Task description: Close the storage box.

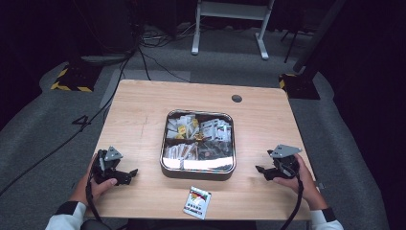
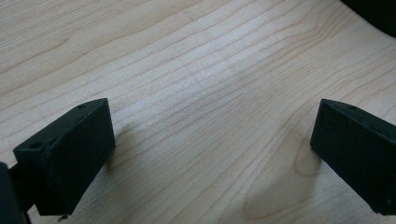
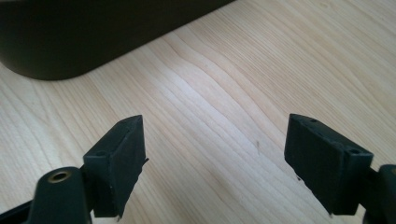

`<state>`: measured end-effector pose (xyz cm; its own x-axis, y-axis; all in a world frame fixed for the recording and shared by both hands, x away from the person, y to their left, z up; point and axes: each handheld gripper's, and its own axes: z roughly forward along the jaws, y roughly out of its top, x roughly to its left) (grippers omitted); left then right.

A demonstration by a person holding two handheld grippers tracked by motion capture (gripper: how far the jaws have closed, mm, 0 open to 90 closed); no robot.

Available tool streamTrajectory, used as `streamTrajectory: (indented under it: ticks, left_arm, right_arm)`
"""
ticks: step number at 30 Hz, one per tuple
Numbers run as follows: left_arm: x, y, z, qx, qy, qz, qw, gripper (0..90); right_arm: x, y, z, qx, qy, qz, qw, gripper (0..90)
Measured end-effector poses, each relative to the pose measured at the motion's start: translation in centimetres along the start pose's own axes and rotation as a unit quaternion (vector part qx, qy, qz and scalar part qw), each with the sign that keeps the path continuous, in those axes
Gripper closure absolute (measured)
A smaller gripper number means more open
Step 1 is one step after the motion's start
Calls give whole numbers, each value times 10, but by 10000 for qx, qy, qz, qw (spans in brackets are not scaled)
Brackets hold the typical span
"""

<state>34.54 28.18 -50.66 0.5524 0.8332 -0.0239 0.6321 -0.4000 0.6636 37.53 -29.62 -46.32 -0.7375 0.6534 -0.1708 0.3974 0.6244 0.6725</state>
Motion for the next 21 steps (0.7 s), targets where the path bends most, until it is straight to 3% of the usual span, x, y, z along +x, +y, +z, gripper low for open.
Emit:
streamTrajectory:
  ticks: [21]
  left_arm:
    - [0,0,0,6,8,14,10000,0]
  right_arm:
    - [-12,-50,-8,-133,-152,763,9969,200]
